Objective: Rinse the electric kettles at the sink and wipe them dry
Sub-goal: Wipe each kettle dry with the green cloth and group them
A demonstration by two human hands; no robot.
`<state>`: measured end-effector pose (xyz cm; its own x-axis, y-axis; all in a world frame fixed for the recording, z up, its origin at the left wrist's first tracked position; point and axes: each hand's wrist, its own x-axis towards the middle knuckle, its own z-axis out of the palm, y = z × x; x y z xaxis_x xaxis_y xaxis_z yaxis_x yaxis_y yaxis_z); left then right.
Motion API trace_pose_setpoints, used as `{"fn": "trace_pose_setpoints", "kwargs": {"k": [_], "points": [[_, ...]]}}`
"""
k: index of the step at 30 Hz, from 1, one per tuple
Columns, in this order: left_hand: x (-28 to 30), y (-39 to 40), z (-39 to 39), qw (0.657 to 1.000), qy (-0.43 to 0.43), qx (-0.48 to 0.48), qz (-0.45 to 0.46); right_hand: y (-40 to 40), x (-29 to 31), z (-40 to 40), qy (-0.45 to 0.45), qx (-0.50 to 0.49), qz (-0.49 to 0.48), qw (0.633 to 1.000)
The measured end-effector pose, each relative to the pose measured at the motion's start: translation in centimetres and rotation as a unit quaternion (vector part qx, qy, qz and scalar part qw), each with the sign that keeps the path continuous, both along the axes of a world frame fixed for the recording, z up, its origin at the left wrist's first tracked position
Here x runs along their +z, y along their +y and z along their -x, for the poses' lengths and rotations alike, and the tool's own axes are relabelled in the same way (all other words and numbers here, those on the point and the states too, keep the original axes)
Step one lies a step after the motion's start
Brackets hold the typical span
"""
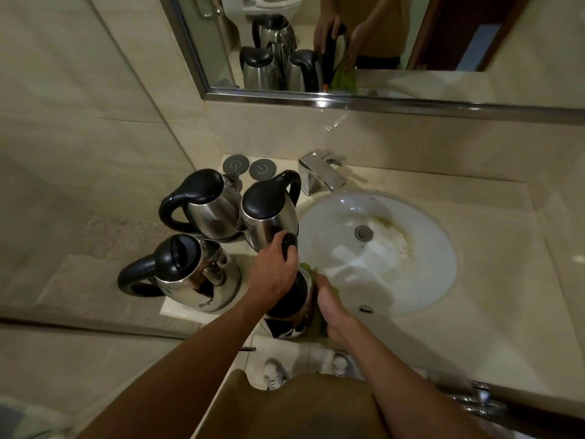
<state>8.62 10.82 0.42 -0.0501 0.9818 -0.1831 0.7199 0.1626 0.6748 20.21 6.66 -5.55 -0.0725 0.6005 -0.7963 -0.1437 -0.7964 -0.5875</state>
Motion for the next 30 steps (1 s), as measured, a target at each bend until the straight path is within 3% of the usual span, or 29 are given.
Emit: {"fn": "trace_pose_setpoints", "kwargs": {"k": [6,17,21,30], "points": [[-0.1,0.1,0.1,1.0,0.01,0.007,-0.005,2.8,0.7,-0.6,-0.055,0.13,-0.059,0.988],[-0.1,0.1,0.2,1.0,0.012,0.01,-0.011,6.4,0.1,-1.9,-0.038,0.248,-0.017,0.968],[-0.3,0.2,0.2,1.0,0.014,0.008,0.002,5.8,-0.6,-1.9,-0.031,0.236,-0.031,0.971],[-0.1,0.0,0.1,1.0,-0.003,0.003,0.008,2.1,-1.0,-1.6,0.016,0.089,-0.025,0.996]]}}
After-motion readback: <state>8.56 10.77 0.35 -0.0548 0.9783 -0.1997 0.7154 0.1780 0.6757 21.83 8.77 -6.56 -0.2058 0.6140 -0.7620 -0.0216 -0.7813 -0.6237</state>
